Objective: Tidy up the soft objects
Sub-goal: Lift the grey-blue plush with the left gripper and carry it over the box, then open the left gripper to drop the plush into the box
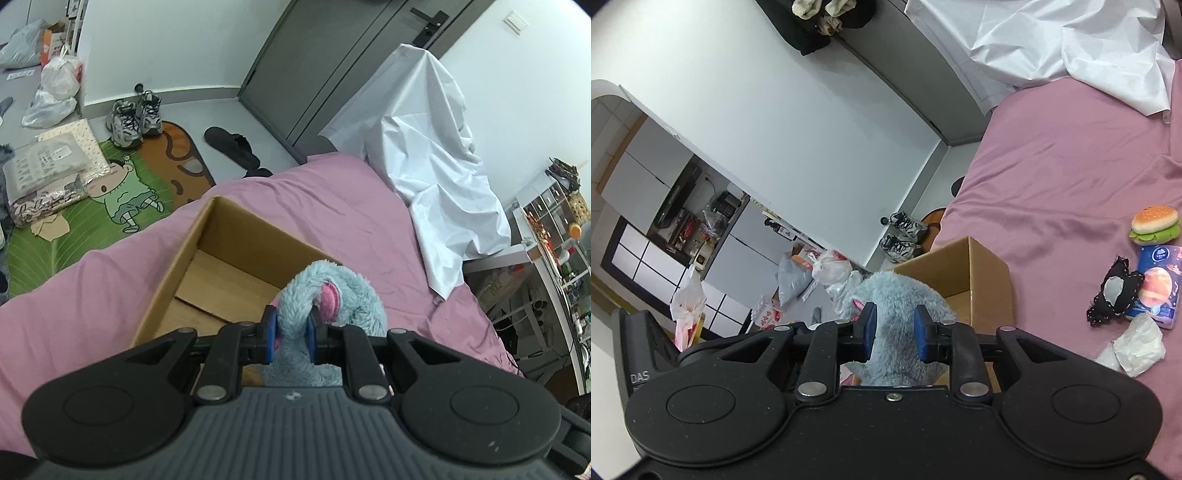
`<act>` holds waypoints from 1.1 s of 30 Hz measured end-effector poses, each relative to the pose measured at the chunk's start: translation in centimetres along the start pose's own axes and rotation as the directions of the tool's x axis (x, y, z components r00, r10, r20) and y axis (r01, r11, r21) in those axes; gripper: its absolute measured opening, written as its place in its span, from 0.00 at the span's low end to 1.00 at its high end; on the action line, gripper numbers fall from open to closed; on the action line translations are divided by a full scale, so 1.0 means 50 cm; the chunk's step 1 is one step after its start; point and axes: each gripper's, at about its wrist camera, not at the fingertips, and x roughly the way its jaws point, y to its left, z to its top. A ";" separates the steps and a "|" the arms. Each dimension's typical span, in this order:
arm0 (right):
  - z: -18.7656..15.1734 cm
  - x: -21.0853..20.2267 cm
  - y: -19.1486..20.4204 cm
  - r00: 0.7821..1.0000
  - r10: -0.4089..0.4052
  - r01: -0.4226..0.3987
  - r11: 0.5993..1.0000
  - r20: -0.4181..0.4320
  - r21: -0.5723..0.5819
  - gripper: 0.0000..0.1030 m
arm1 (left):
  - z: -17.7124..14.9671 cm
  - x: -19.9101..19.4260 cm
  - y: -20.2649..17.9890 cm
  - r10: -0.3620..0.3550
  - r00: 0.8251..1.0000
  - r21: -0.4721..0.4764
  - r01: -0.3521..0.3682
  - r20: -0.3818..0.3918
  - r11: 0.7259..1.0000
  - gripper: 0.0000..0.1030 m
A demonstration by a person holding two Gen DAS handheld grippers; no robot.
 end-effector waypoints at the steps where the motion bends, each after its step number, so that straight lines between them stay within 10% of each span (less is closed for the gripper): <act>1: -0.001 0.002 0.001 1.000 -0.003 0.003 1.000 -0.001 0.002 0.27 | 0.002 0.004 0.006 0.003 1.000 -0.006 -0.003 -0.002 1.000 0.15; 20: 0.015 0.005 -0.056 0.984 -0.179 0.176 0.976 0.015 0.131 0.49 | 0.045 0.114 0.023 0.156 0.988 0.019 -0.156 0.018 0.988 0.15; 33: 0.022 0.032 -0.099 0.973 -0.229 0.231 0.958 -0.031 0.172 0.53 | 0.056 0.160 0.011 0.328 0.944 0.083 -0.330 0.033 0.940 0.23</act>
